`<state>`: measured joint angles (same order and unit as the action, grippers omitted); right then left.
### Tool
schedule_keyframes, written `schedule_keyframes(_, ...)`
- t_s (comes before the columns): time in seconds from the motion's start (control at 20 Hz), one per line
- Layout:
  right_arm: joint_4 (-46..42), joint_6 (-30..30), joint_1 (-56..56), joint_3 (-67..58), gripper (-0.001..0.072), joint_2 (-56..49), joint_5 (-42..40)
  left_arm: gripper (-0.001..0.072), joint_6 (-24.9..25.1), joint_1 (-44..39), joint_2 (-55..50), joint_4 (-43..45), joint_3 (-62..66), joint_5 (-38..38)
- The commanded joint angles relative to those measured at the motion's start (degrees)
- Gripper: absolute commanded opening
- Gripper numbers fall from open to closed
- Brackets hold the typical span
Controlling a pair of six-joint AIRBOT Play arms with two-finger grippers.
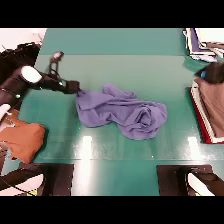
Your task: Fold the shirts.
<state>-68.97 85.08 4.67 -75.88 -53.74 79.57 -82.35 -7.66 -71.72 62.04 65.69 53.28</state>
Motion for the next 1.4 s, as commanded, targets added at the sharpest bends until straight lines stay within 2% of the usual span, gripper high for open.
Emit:
schedule_keyframes(0.0,0.50,-0.02,-5.51,15.17,0.0462,-0.70,-0.28,0.0024,0.55,2.64,2.03,1.20,3.80,2.34)
schedule_keyframes(0.05,1.70,-0.07,-6.34,19.52,0.0491,-2.56,-2.36,0.0024,0.50,2.62,1.88,1.03,3.78,2.95)
schedule_keyframes(0.25,9.57,-3.13,-3.65,27.39,0.0482,-13.14,-14.25,0.0025,0.50,2.64,1.73,1.16,3.76,4.52)
schedule_keyframes(0.35,11.02,-3.13,0.02,26.36,0.0471,-19.43,-18.25,0.0024,0.48,2.64,1.73,1.16,3.76,4.46)
schedule_keyframes(0.55,10.82,-3.08,5.46,19.32,0.0445,-29.88,-21.14,0.0024,0.46,2.64,1.73,1.16,3.76,4.90)
schedule_keyframes(0.6,10.73,-3.10,6.01,17.42,0.0407,-31.76,-21.07,0.0024,0.48,2.64,1.73,1.16,3.76,4.92)
schedule_keyframes(0.75,10.43,-3.10,6.27,13.11,0.0105,-34.62,-21.14,0.0024,0.46,2.64,1.75,1.16,3.78,5.40)
schedule_keyframes(0.8,10.40,-3.13,6.27,12.33,0.0013,-34.58,-21.14,0.0024,0.44,2.64,1.95,1.18,3.78,5.57)
schedule_keyframes(1.0,6.95,-3.13,4.37,6.54,0.0012,-26.80,-20.85,0.0024,0.17,2.71,6.60,4.68,8.37,5.73)
schedule_keyframes(1.15,5.75,-3.13,1.27,-3.45,0.0012,-15.72,-20.20,0.0024,-0.22,2.71,13.79,9.40,18.34,5.73)
schedule_keyframes(1.35,5.70,-3.17,-2.27,-15.21,0.0011,-2.91,-19.98,0.0024,-0.15,2.69,22.49,10.25,33.31,5.29)
